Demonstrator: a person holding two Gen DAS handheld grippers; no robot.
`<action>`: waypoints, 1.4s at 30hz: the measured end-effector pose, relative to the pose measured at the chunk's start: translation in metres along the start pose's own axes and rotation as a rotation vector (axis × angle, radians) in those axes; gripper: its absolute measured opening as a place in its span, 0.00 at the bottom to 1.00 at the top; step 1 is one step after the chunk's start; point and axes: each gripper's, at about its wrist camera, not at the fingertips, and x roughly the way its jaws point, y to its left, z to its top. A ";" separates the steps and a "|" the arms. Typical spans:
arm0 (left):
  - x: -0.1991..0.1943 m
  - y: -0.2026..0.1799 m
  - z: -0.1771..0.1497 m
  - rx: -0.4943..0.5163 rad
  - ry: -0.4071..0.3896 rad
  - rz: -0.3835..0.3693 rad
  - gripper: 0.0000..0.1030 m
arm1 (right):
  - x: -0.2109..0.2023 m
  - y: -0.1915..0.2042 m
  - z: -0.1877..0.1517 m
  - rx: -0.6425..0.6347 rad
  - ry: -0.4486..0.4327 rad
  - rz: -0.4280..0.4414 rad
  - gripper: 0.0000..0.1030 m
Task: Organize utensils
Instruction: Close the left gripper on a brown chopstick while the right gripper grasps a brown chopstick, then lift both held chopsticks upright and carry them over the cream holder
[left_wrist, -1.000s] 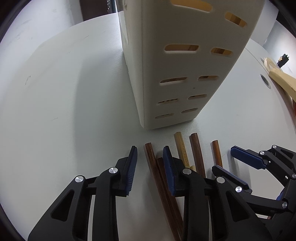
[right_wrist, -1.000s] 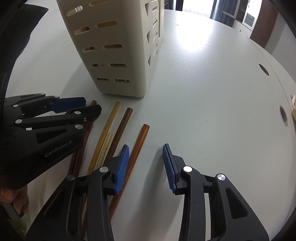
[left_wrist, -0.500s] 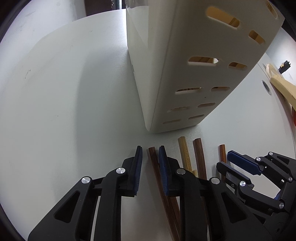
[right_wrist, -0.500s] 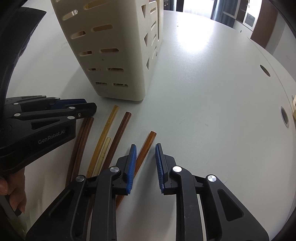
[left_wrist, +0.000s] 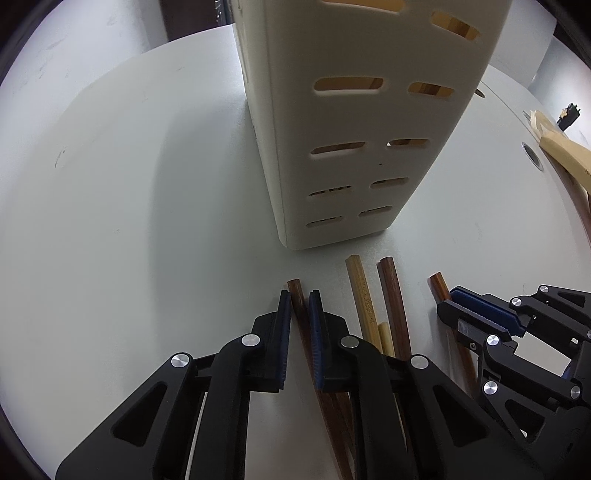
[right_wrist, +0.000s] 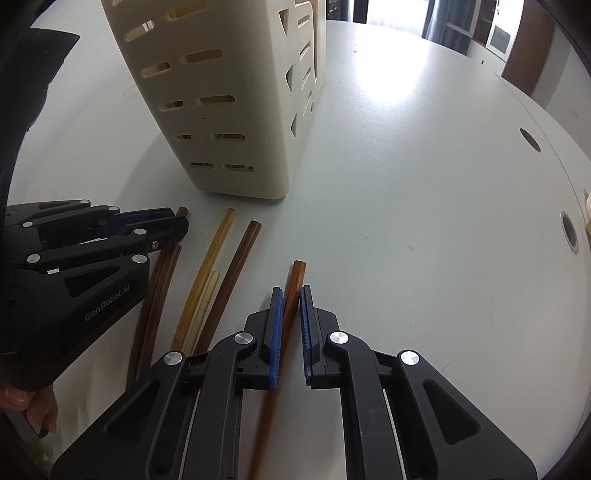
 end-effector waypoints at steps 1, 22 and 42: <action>-0.001 0.000 0.000 0.002 -0.001 0.001 0.08 | 0.000 -0.001 0.001 0.004 0.000 0.007 0.08; -0.104 0.012 -0.018 -0.054 -0.323 -0.119 0.07 | -0.097 -0.024 0.009 0.049 -0.309 0.140 0.07; -0.181 -0.016 -0.010 -0.006 -0.599 -0.084 0.06 | -0.175 -0.007 0.035 -0.017 -0.562 0.212 0.07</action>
